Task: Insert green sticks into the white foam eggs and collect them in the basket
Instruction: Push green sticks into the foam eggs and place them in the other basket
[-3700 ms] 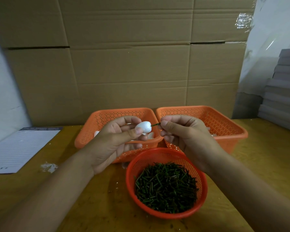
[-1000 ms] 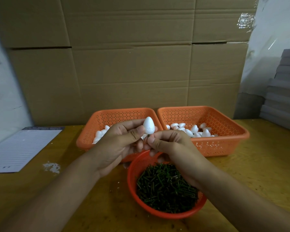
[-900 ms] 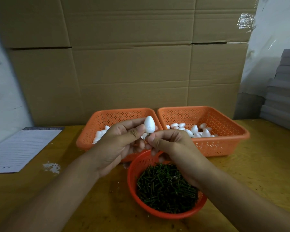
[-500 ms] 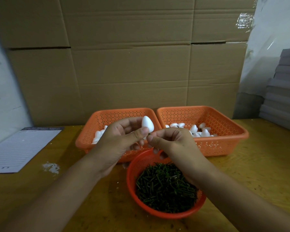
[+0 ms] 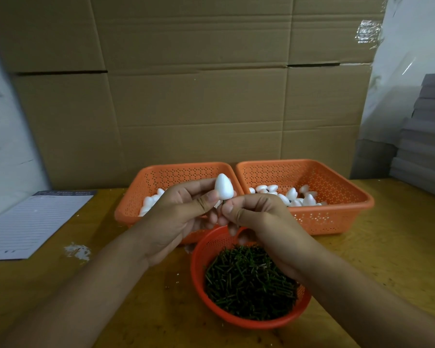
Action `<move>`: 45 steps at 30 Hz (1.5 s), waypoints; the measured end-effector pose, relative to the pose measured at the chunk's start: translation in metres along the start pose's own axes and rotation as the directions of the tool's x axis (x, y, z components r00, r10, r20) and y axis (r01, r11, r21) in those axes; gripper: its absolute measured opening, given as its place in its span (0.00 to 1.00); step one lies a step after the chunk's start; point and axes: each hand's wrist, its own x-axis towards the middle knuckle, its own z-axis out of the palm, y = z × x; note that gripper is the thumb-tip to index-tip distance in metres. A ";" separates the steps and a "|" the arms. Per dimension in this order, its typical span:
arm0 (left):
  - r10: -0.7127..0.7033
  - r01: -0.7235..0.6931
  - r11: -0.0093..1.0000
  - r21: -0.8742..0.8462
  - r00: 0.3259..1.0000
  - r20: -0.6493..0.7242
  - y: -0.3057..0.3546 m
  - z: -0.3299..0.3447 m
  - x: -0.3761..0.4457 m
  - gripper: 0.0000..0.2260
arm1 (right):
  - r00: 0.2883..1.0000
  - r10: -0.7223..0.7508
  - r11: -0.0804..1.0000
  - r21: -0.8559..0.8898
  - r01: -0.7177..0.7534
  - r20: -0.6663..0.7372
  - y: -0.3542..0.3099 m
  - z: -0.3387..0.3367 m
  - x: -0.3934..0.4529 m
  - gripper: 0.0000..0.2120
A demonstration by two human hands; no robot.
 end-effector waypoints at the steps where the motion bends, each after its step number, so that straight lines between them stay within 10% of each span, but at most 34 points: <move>1: 0.006 -0.006 1.000 0.002 1.000 -0.013 0.000 0.000 0.000 0.18 | 1.000 -0.003 1.000 -0.008 0.002 -0.026 0.000 0.000 0.000 0.10; 34: 0.080 -0.079 0.997 0.016 0.969 -0.235 -0.006 0.002 0.004 0.17 | 0.985 -0.052 0.989 -0.143 0.029 -0.163 -0.002 -0.007 0.005 0.07; 40: 0.113 -0.088 0.993 0.073 0.850 -0.515 -0.001 -0.015 0.011 0.10 | 0.892 -0.304 0.598 -0.796 -0.096 -0.336 -0.012 -0.077 0.021 0.06; 45: 0.089 -0.033 0.994 0.106 0.806 -0.585 0.002 -0.036 0.011 0.11 | 0.768 -0.295 0.453 -0.791 -0.411 -0.568 0.001 -0.120 0.028 0.08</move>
